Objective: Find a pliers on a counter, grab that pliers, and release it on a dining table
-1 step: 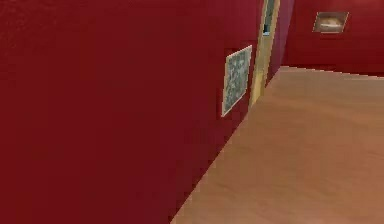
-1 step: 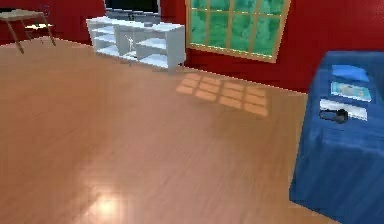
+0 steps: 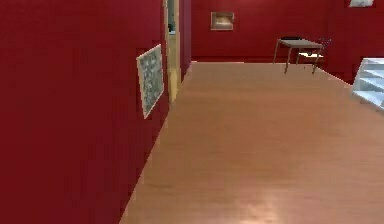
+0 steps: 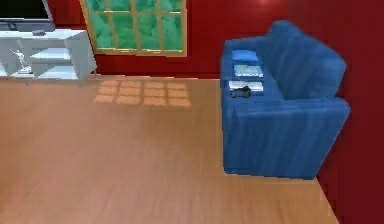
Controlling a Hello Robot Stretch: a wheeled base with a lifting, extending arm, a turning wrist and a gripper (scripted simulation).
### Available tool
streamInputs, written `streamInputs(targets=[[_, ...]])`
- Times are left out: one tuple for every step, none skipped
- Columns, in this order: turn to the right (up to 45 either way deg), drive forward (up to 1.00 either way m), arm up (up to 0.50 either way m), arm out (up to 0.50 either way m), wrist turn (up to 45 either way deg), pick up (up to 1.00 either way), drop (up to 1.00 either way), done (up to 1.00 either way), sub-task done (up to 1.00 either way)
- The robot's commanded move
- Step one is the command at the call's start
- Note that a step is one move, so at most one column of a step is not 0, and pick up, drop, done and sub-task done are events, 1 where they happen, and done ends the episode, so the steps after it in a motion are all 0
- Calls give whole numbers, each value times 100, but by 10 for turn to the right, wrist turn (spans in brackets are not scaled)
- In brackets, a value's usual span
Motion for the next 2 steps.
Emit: streamInputs(targets=[[0,100,0,0,0,0,0,0,0],[0,100,0,0,0,0,0,0,0]])
